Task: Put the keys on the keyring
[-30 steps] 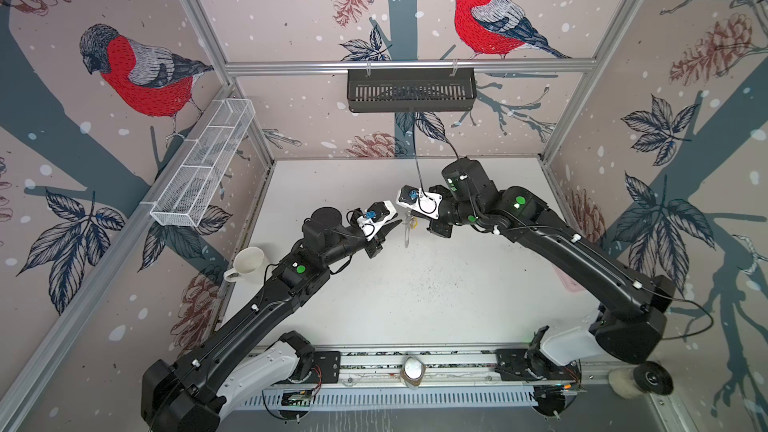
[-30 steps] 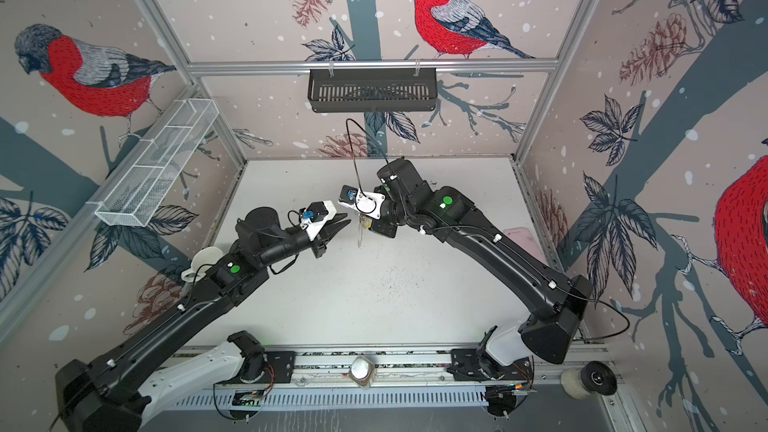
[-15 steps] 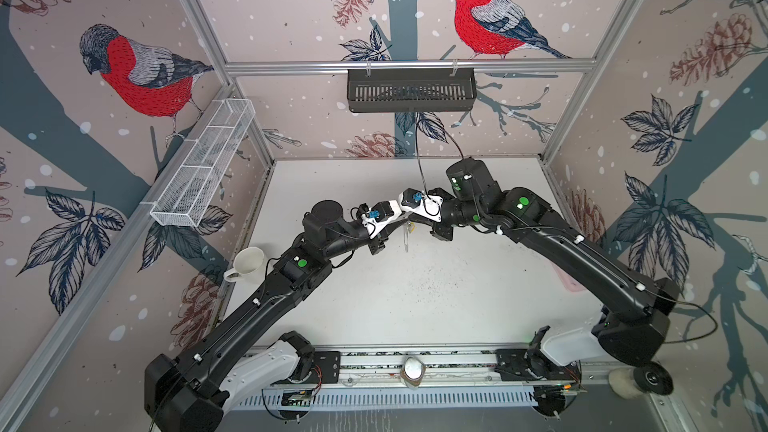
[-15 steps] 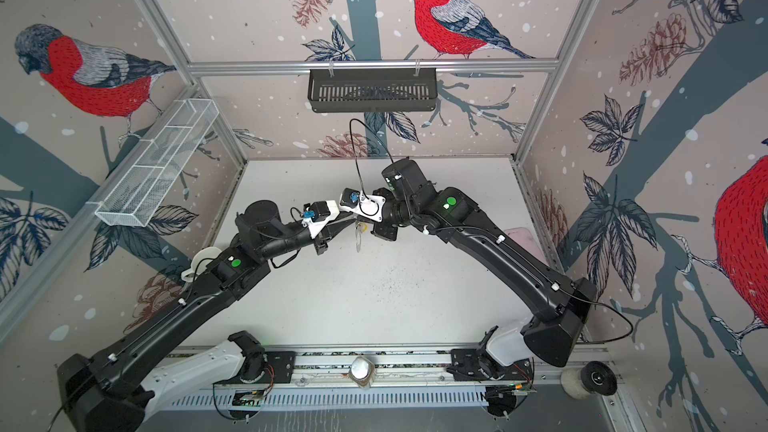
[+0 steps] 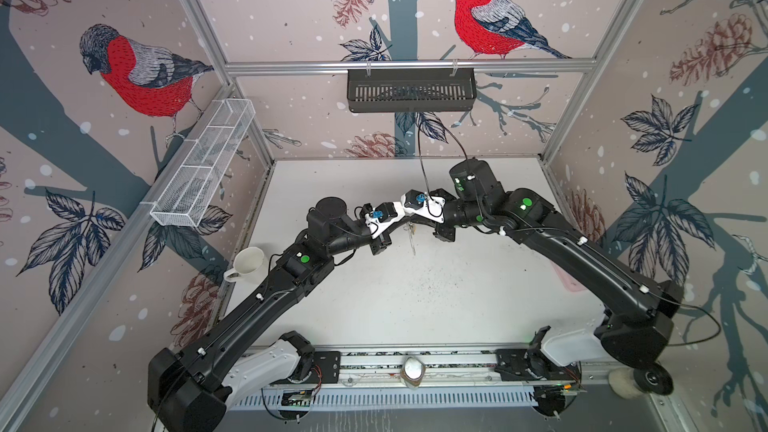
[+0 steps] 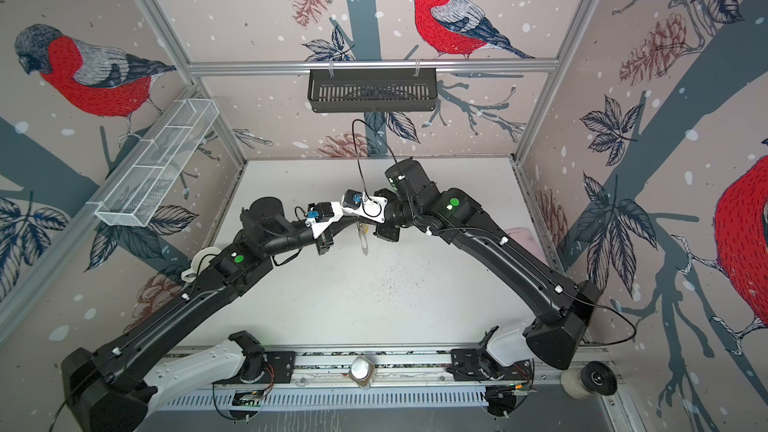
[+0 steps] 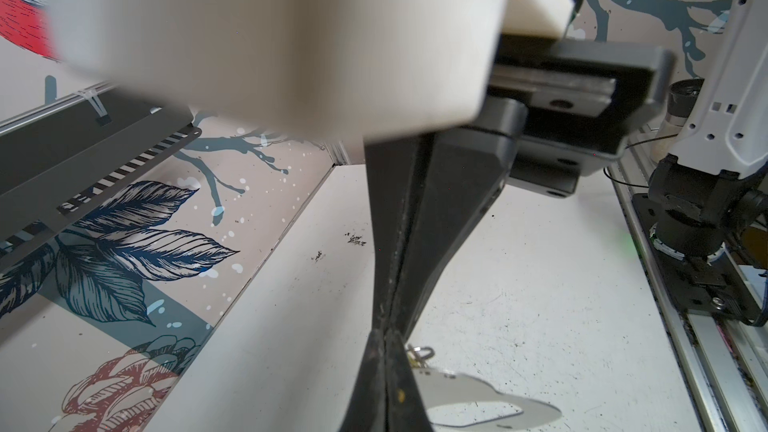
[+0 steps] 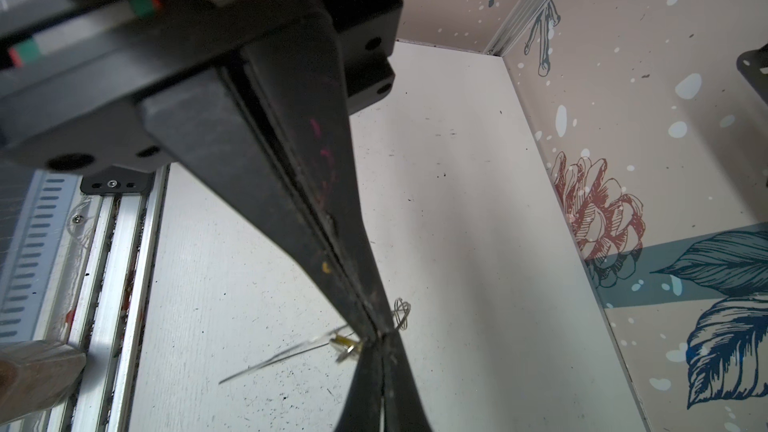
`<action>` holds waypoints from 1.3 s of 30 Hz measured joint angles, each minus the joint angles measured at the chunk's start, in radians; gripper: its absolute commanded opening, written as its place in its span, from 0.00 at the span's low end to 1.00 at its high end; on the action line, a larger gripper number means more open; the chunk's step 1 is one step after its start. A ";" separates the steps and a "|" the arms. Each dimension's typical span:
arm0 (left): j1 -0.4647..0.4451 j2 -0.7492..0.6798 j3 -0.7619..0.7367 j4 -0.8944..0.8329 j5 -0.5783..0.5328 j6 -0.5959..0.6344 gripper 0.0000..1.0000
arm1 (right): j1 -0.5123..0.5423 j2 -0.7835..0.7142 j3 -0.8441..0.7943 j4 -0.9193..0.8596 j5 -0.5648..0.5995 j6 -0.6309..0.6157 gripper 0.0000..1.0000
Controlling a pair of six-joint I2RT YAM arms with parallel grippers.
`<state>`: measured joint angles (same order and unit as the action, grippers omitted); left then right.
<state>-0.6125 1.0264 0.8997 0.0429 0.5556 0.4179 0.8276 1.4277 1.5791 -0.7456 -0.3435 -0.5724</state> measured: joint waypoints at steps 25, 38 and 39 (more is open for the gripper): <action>0.016 0.035 -0.115 0.237 0.020 -0.113 0.00 | -0.040 -0.176 -0.309 0.309 -0.022 0.129 0.14; 0.101 0.035 -0.169 0.380 0.163 -0.219 0.00 | -0.063 -0.203 -0.387 0.411 -0.040 0.177 0.14; 0.104 0.035 -0.172 0.389 0.178 -0.230 0.00 | -0.063 -0.203 -0.396 0.423 -0.045 0.178 0.14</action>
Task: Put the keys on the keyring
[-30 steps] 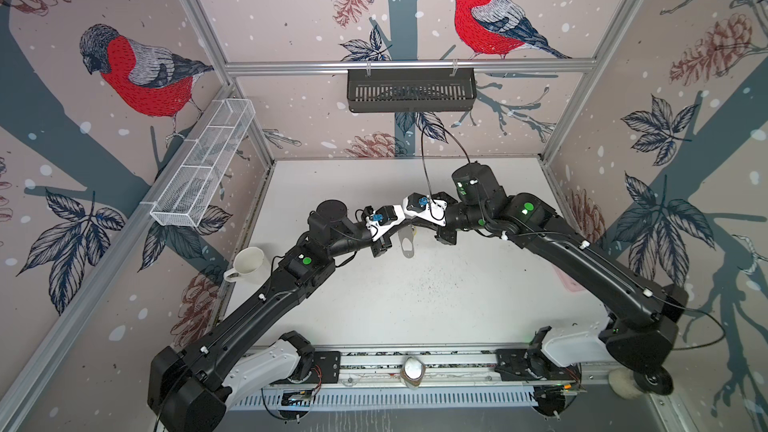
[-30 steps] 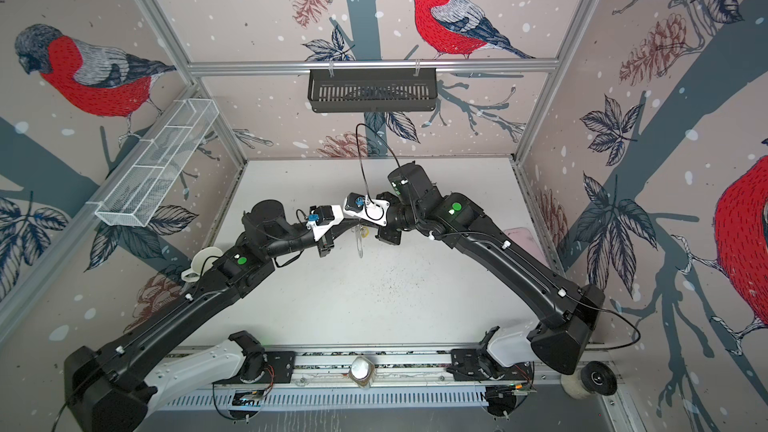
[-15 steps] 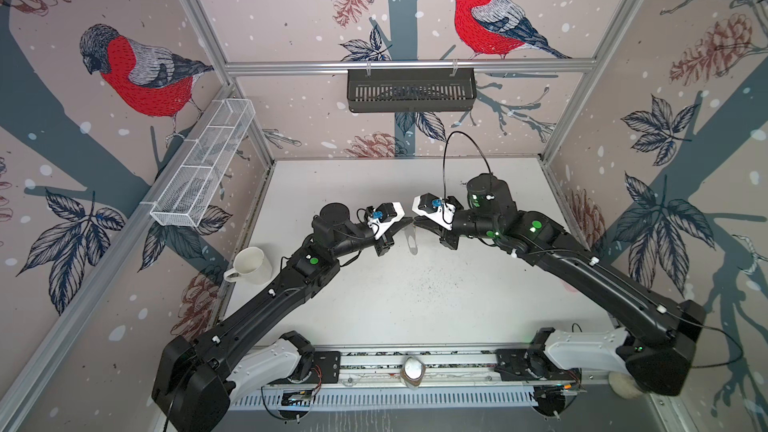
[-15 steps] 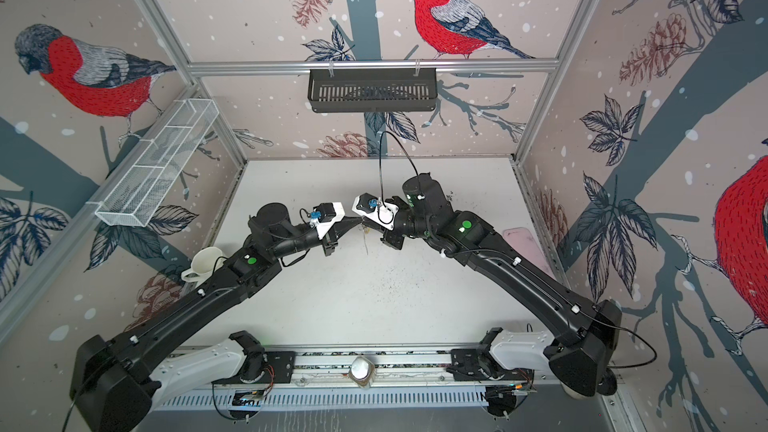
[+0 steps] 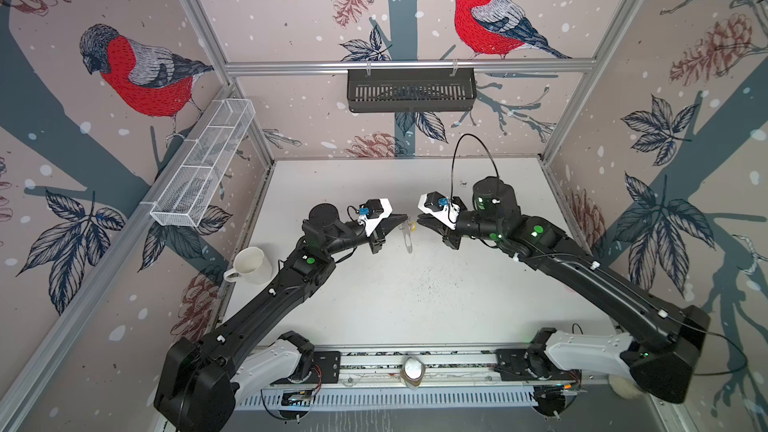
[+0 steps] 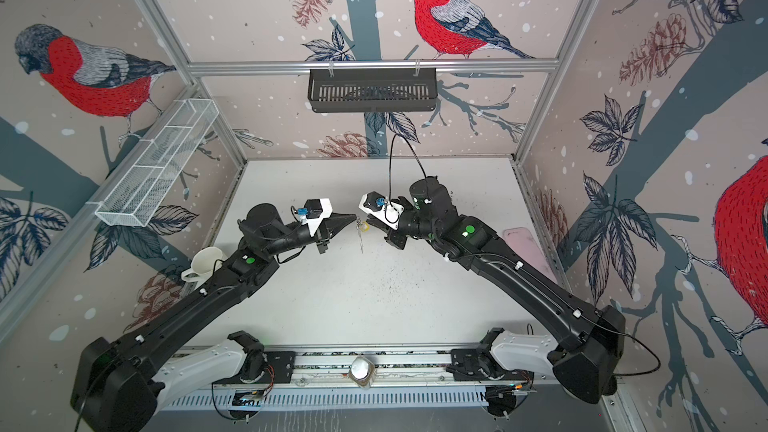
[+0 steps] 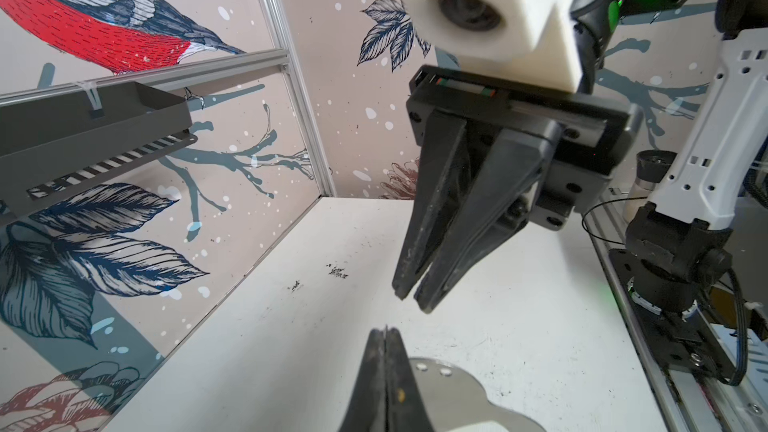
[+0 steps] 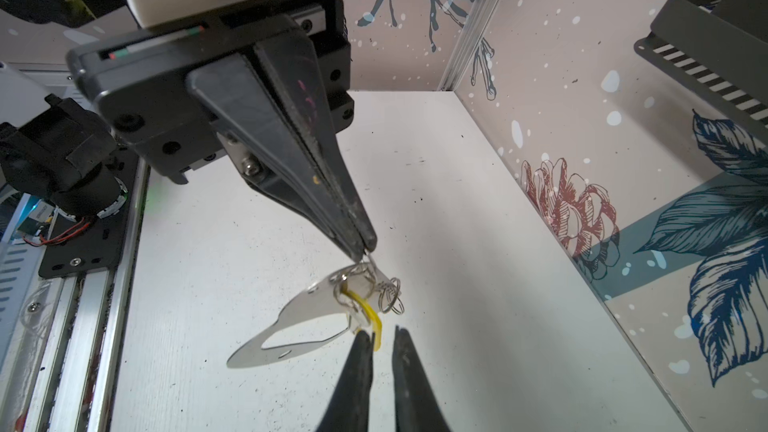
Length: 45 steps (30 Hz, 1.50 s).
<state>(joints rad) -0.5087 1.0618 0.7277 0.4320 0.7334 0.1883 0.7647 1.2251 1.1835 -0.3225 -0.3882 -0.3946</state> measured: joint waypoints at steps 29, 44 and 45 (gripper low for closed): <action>0.024 0.006 -0.135 0.320 0.101 -0.232 0.00 | 0.010 0.058 -0.089 0.217 -0.172 0.080 0.15; 0.024 0.001 -0.162 0.438 0.131 -0.277 0.00 | 0.019 0.064 -0.107 0.280 -0.270 0.087 0.33; 0.024 0.001 -0.165 0.447 0.134 -0.283 0.00 | 0.018 0.064 -0.108 0.282 -0.274 0.089 0.35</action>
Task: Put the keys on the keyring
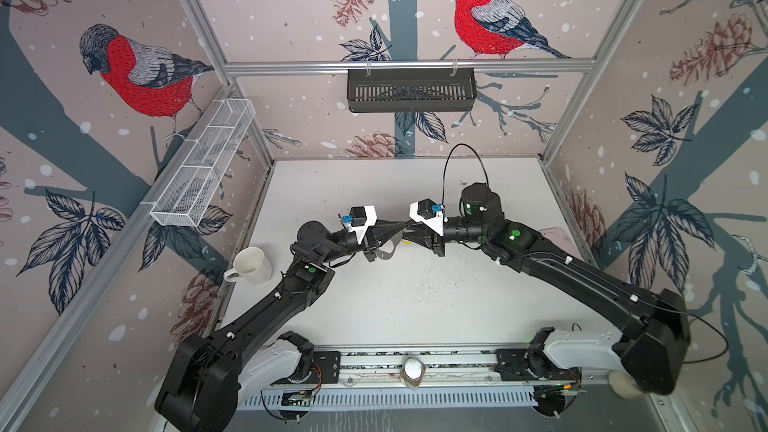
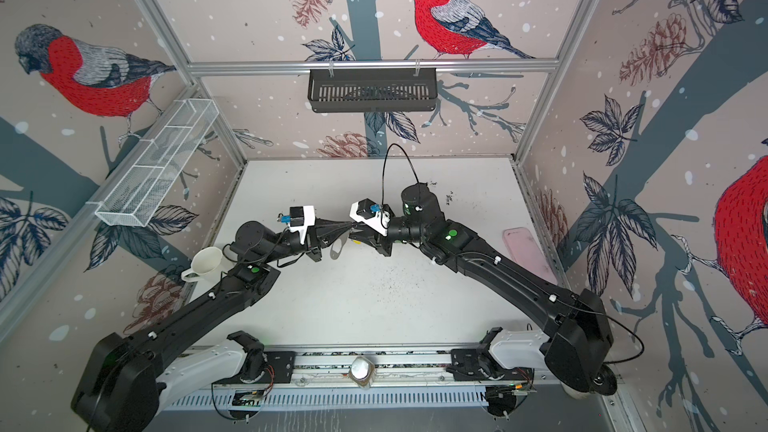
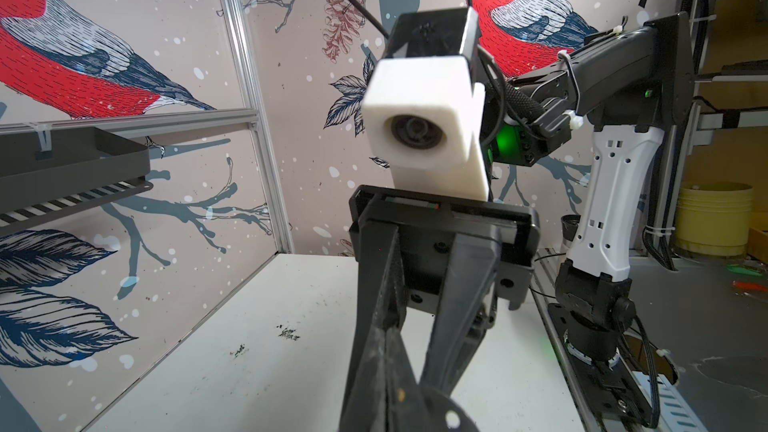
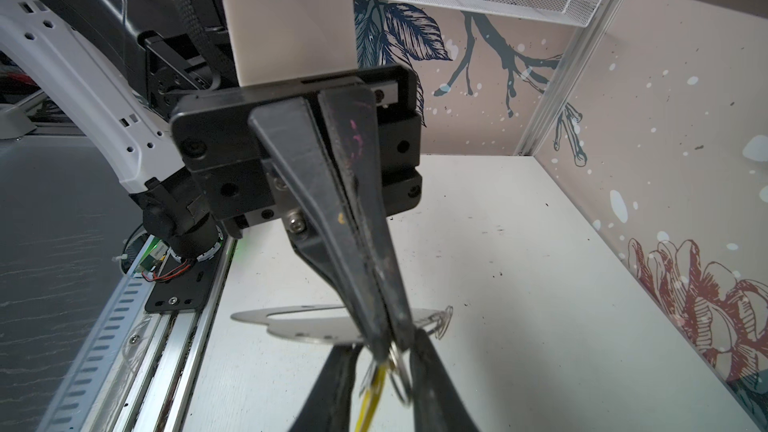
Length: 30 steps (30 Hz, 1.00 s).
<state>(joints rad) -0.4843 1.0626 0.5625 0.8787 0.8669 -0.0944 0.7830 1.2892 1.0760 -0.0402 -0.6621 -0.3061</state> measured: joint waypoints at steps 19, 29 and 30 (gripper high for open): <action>0.030 -0.002 -0.037 0.109 0.023 -0.066 0.00 | -0.038 -0.081 -0.038 0.010 0.009 0.014 0.24; 0.035 0.017 -0.037 0.134 0.049 -0.093 0.00 | -0.039 -0.076 -0.041 0.013 -0.011 0.015 0.21; 0.035 0.017 -0.037 0.135 0.049 -0.093 0.00 | -0.039 -0.073 -0.040 0.013 -0.015 0.015 0.21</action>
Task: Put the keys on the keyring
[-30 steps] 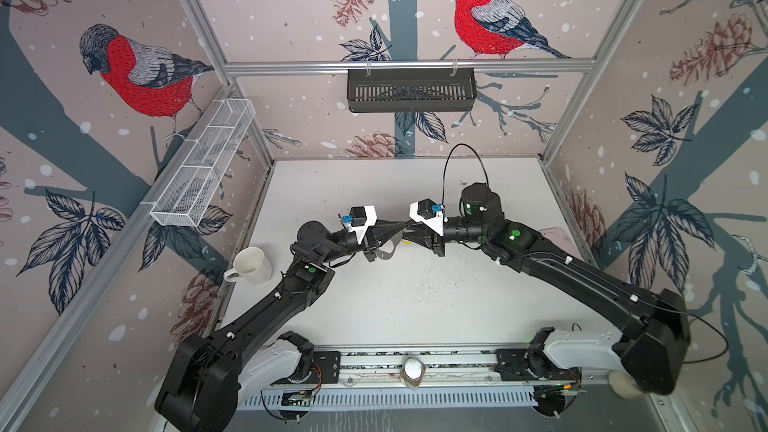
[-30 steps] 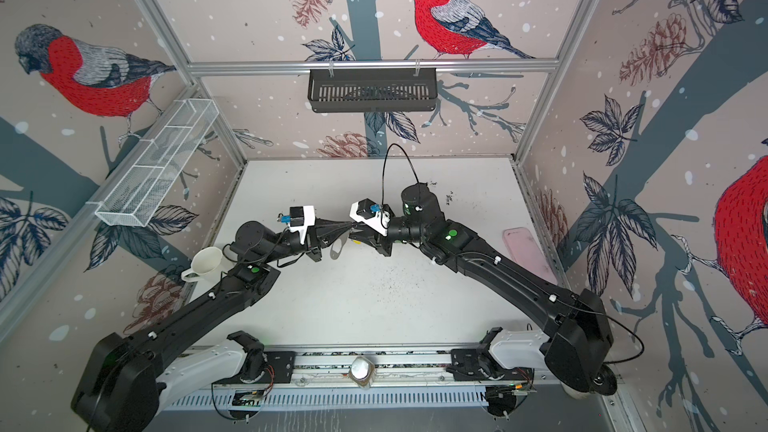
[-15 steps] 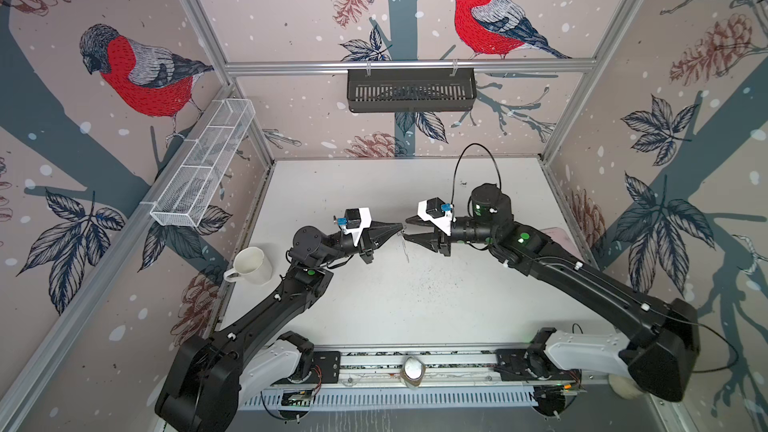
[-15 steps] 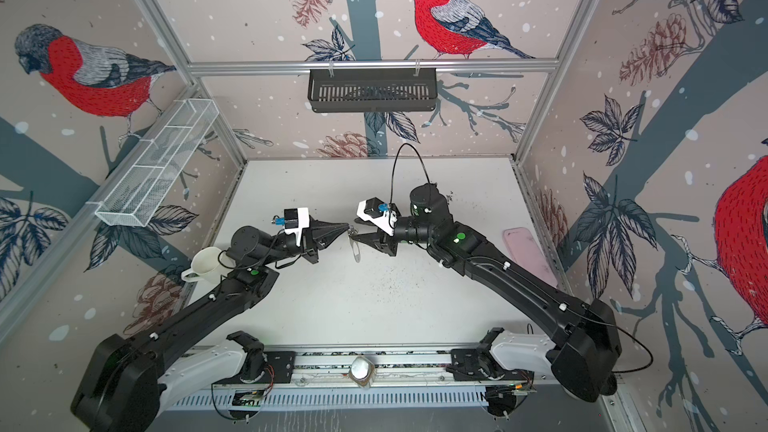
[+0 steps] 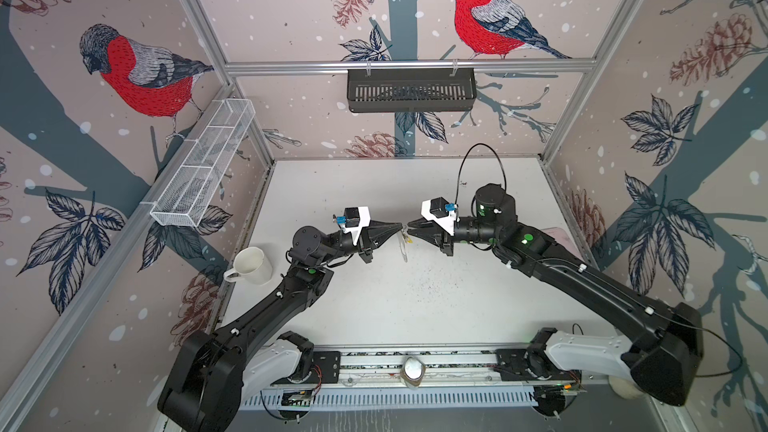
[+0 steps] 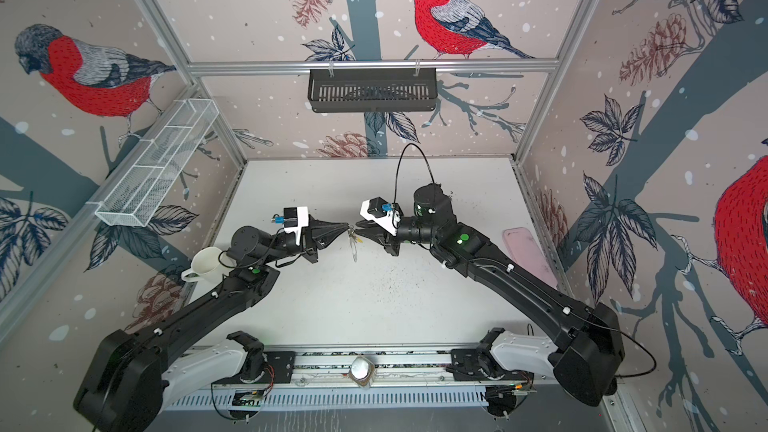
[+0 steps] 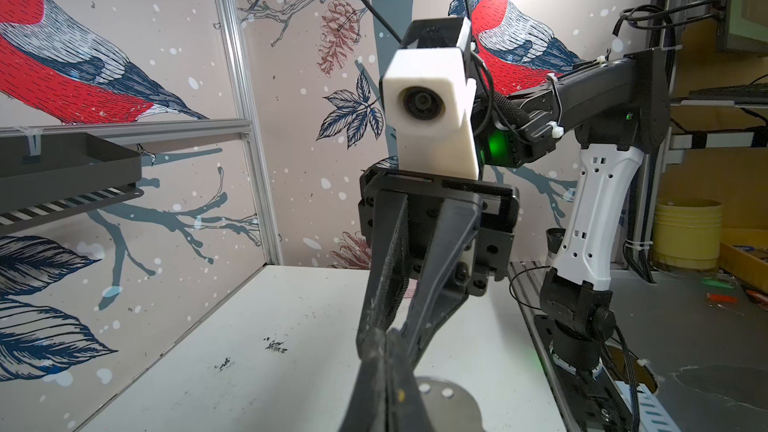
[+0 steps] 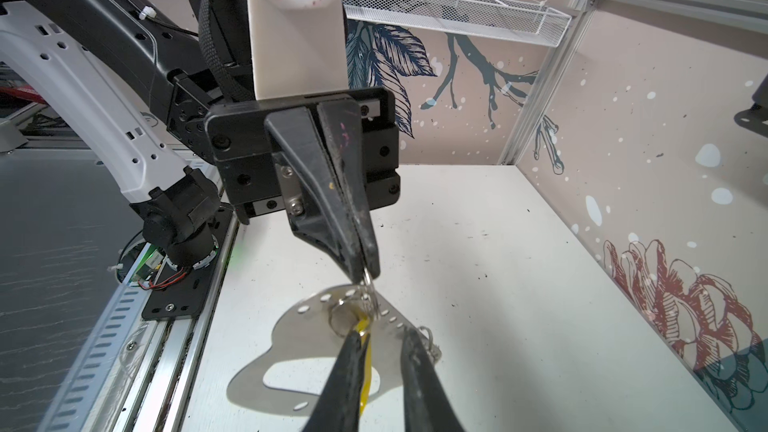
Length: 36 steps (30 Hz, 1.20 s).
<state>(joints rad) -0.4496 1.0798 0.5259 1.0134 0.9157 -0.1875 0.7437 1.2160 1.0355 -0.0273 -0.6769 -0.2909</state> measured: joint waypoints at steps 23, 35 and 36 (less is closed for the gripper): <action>0.001 0.008 0.000 0.021 0.007 -0.018 0.00 | 0.002 0.056 0.032 0.051 -0.060 0.010 0.17; 0.001 0.006 0.000 0.023 0.008 -0.014 0.00 | 0.006 0.074 0.038 0.051 -0.084 0.024 0.03; 0.001 0.006 0.000 0.024 0.008 -0.014 0.00 | 0.006 0.074 0.039 0.051 -0.085 0.024 0.02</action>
<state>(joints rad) -0.4484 1.0863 0.5259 1.0374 0.9234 -0.2020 0.7502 1.2900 1.0740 0.0235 -0.7616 -0.2672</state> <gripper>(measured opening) 0.048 0.048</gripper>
